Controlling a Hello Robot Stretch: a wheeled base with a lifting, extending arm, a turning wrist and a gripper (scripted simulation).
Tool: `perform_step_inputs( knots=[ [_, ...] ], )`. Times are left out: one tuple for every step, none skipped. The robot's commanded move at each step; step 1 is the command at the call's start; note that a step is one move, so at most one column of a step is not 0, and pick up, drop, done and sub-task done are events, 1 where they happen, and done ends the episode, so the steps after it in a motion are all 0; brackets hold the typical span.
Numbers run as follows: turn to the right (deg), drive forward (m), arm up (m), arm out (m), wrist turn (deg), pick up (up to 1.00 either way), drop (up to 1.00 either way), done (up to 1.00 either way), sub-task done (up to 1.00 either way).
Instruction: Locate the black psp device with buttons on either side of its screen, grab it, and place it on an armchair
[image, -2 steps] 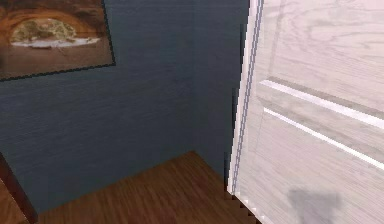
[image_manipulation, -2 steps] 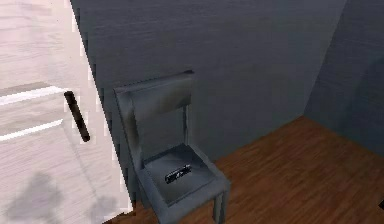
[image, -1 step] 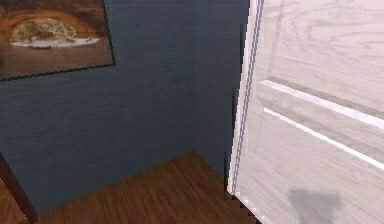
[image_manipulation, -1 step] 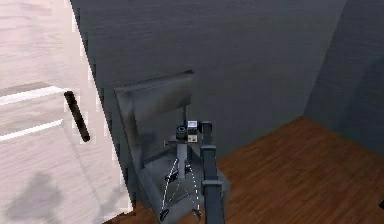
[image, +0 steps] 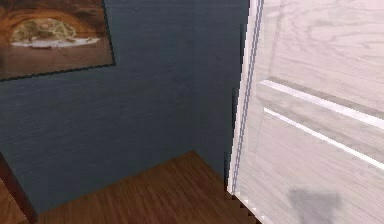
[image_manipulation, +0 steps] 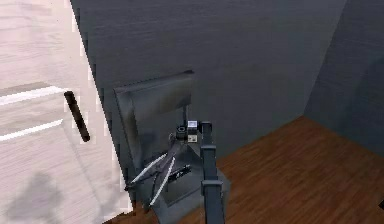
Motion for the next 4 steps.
perform_step_inputs(
  knots=[
    [0.0,0.0,0.0,0.0,45.0,0.0,0.0,0.0,0.0],
    [0.0,0.0,0.0,0.0,45.0,0.0,0.0,0.0,0.0],
    [0.0,0.0,0.0,0.0,12.0,0.0,0.0,0.0,0.0],
    [0.0,0.0,-0.3,0.0,0.0,0.0,0.0,0.0,0.0]
  ],
)
